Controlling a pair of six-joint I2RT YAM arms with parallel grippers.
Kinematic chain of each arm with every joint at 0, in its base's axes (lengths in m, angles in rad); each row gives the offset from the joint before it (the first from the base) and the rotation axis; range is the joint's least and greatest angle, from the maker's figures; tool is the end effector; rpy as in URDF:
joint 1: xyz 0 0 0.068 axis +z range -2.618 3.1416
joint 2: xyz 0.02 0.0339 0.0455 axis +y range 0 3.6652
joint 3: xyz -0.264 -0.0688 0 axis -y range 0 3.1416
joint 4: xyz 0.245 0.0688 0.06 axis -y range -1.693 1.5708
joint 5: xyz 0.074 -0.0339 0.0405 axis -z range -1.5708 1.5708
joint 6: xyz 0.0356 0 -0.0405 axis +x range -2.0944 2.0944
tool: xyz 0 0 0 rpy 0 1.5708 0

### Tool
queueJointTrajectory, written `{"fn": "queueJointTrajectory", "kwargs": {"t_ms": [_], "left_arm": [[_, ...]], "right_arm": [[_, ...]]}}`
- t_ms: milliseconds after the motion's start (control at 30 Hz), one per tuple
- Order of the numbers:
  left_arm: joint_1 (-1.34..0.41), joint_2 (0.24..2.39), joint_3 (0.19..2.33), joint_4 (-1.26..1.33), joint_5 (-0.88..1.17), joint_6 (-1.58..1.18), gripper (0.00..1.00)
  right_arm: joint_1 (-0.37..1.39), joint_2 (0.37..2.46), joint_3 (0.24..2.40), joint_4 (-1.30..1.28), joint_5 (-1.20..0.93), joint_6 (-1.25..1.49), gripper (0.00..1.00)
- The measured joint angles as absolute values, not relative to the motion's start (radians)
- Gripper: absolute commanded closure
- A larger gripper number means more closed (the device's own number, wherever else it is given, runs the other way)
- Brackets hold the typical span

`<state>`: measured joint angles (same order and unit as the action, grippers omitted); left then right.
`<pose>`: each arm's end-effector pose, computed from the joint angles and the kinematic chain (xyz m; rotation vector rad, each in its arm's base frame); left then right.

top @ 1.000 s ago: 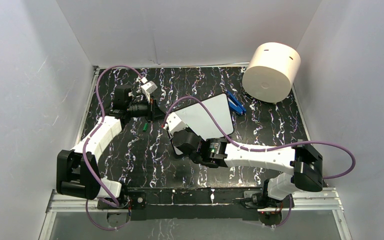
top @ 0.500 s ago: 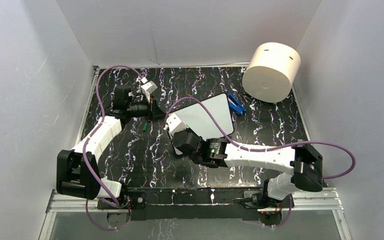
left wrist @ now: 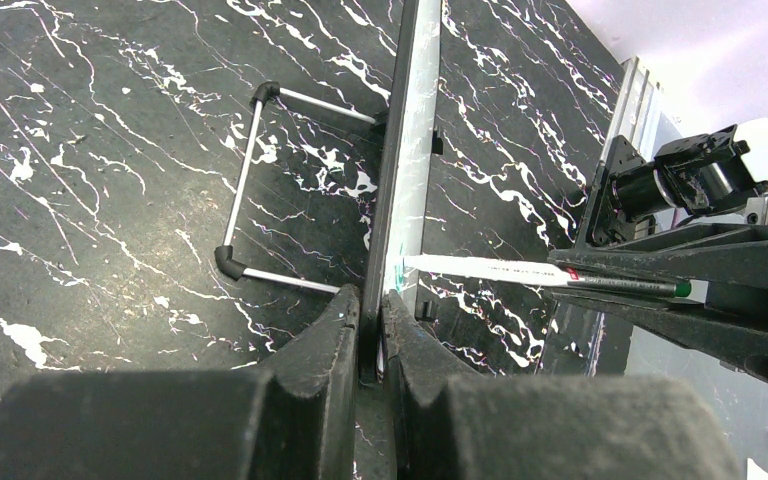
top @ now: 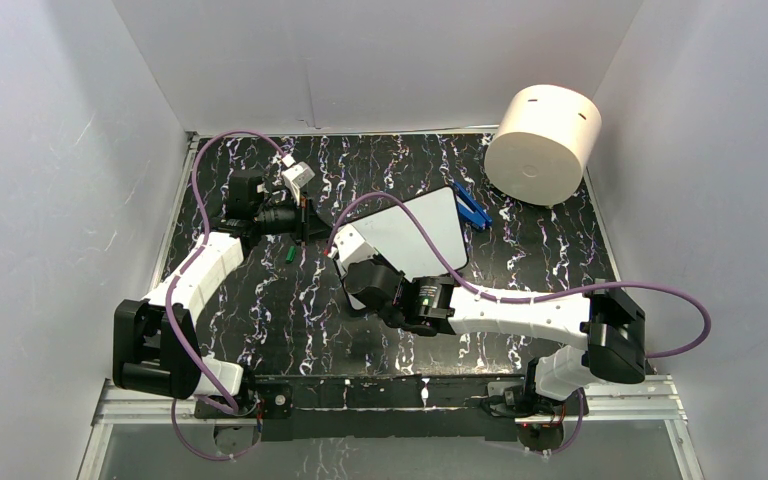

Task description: Write a sentence on the whiteboard

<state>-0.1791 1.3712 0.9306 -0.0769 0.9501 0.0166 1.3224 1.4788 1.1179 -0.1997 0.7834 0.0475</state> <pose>0.2872 -0.0814 0.2752 0.7640 1.8671 -1.0820 0.1055 0.3139 0.2932 -0.7855 1.7930 0.0571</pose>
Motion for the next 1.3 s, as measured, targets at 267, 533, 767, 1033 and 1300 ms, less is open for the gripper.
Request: {"fn": "queueJointTrajectory", "kwargs": {"t_ms": [267, 533, 767, 1033, 1300], "left_arm": [[-0.179, 1.371, 0.931, -0.077, 0.95, 0.017, 1.0], [-0.179, 1.372, 0.931, -0.077, 0.95, 0.017, 1.0], [-0.179, 1.372, 0.931, -0.077, 0.95, 0.017, 1.0], [-0.179, 1.377, 0.932, -0.076, 0.95, 0.017, 1.0], [-0.179, 1.378, 0.933, -0.076, 0.95, 0.017, 1.0]], "right_arm": [[1.322, 1.479, 1.116, -0.16, 0.809, 0.03, 1.0], [1.322, 1.478, 1.116, -0.149, 0.811, 0.023, 1.0], [1.321, 1.478, 1.115, -0.153, 0.809, 0.028, 1.0], [1.318, 1.478, 1.115, -0.178, 0.797, 0.054, 1.0], [1.317, 1.478, 1.115, -0.202, 0.791, 0.076, 1.0]]}}
